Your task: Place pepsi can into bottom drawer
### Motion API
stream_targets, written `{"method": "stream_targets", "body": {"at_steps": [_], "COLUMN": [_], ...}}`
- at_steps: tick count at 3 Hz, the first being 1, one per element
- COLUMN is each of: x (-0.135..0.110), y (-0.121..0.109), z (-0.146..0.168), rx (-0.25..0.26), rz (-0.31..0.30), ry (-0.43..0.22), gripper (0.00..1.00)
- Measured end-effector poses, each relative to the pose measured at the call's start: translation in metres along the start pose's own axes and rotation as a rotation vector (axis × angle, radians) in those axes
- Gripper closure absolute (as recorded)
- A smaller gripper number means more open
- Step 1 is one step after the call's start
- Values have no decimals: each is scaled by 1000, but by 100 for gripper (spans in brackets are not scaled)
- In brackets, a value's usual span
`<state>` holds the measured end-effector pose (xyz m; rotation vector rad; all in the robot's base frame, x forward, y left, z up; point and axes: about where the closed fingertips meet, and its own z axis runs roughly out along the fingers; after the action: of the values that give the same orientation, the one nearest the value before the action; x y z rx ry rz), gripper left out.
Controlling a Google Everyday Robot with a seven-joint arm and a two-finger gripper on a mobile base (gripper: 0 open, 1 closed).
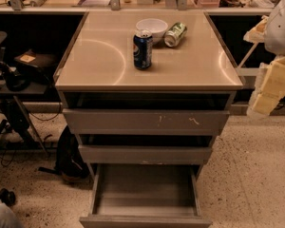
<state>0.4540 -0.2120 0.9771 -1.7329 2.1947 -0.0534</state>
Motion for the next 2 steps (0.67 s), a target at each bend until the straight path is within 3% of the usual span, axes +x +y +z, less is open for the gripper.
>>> {"method": "stream_targets", "body": {"at_steps": [1, 2], "x": [-14, -13], "y": [-41, -91], "z": [16, 41], "rx": [-26, -69], "rz": [7, 74], "ry": [-108, -273], "gripper": [0, 0]}}
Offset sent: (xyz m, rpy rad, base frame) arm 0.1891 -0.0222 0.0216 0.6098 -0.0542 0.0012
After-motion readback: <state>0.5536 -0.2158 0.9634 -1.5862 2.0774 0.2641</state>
